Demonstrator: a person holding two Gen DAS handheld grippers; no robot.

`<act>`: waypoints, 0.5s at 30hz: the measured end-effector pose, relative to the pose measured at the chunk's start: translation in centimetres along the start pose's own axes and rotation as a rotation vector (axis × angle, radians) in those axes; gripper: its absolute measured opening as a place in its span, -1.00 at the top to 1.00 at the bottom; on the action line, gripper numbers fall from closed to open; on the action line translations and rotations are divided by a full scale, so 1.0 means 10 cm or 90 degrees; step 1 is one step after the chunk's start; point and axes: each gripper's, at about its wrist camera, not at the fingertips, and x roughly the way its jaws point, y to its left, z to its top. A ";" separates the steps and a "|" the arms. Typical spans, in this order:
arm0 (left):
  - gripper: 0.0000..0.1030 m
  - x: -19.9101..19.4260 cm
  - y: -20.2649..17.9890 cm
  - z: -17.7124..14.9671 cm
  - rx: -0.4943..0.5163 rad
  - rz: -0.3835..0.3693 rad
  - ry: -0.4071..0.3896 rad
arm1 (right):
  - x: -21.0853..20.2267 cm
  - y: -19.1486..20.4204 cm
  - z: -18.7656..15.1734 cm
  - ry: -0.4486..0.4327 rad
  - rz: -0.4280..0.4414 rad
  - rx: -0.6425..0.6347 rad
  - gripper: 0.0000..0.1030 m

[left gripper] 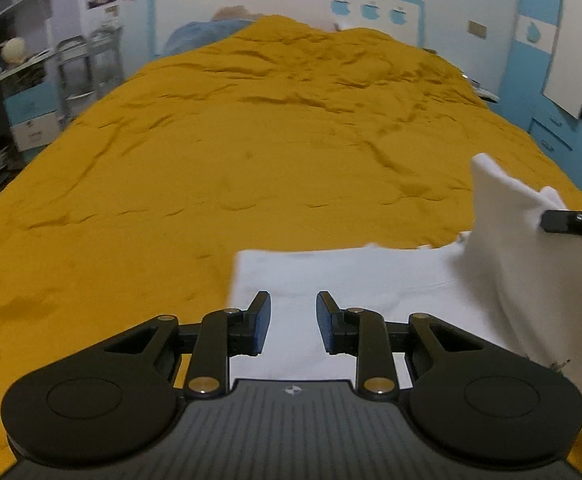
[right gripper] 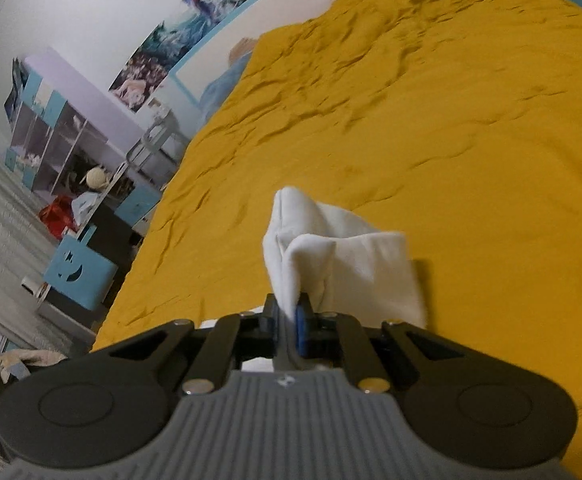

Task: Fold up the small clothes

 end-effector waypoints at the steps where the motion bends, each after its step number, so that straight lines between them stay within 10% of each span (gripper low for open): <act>1: 0.36 -0.01 0.11 -0.04 -0.012 0.008 0.004 | 0.08 0.13 -0.05 0.008 0.002 0.000 0.93; 15: 0.36 0.45 0.90 -0.53 -0.199 -0.032 0.053 | 1.44 1.53 -0.74 0.078 -0.028 -0.068 0.94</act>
